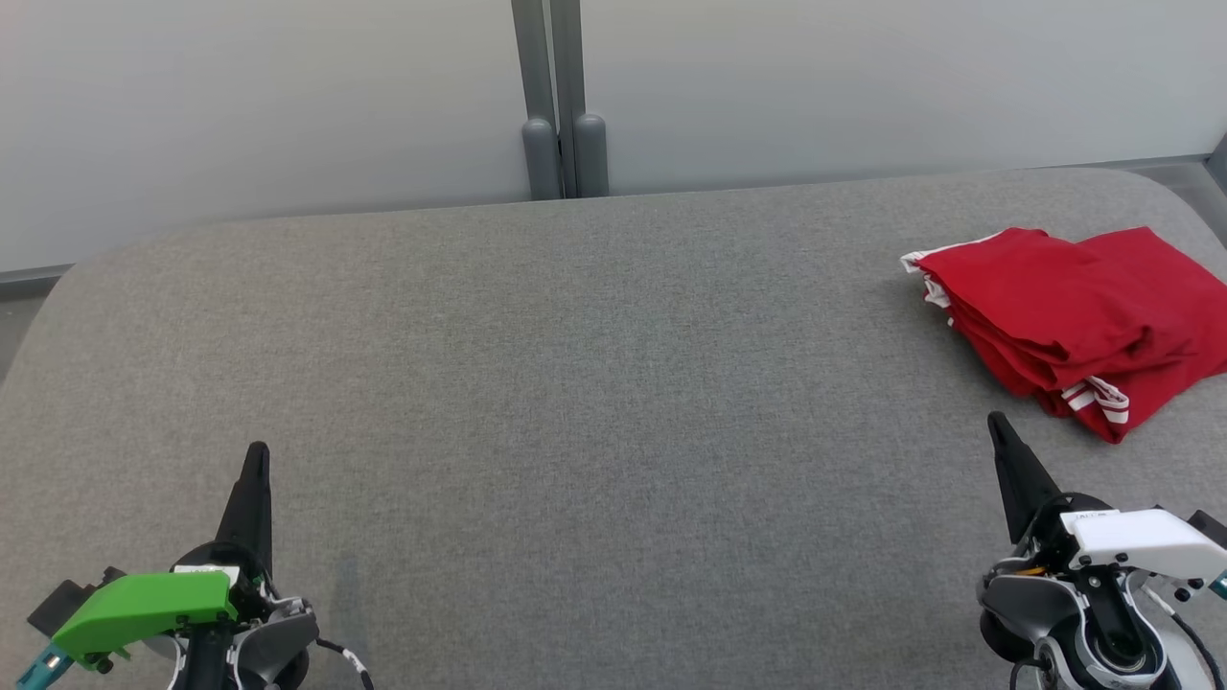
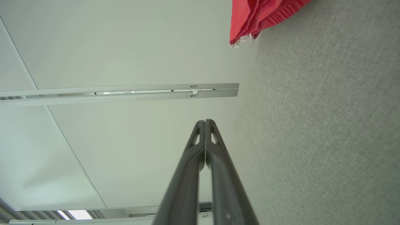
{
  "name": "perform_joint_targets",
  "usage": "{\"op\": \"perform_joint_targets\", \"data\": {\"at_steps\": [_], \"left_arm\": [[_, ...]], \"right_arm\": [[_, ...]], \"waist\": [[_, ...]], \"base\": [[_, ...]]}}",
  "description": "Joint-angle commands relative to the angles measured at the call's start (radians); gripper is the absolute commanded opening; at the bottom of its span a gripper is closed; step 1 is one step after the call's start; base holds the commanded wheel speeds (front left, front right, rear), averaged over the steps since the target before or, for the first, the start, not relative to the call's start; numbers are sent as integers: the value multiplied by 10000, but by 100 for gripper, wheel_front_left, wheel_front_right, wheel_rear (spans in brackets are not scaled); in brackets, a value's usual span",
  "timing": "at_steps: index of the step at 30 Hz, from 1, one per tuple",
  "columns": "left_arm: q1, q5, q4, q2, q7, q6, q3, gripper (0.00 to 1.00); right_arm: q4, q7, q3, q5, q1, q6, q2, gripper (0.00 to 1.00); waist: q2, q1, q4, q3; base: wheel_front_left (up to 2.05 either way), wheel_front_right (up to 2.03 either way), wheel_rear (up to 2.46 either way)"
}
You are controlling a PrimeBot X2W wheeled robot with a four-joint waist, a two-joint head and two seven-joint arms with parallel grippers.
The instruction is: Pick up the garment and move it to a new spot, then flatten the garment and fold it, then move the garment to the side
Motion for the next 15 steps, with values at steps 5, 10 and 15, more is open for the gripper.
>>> {"op": "perform_joint_targets", "data": {"at_steps": [5,10,15], "left_arm": [[-194,-171,20,71,58,-53,46,0],[-194,-169,18,71,58,-47,44,0],[-194,-169,17,71,58,-47,44,0]], "right_arm": [[21,71,18,220,-98,0,-48,0],[21,71,19,220,-98,0,-48,0],[19,70,19,221,-98,0,-48,0]], "waist": [[-1,0,4,6],[-1,0,4,6],[-1,0,4,6]], "base": [[0,0,0],[0,0,0],[0,0,0]]}}
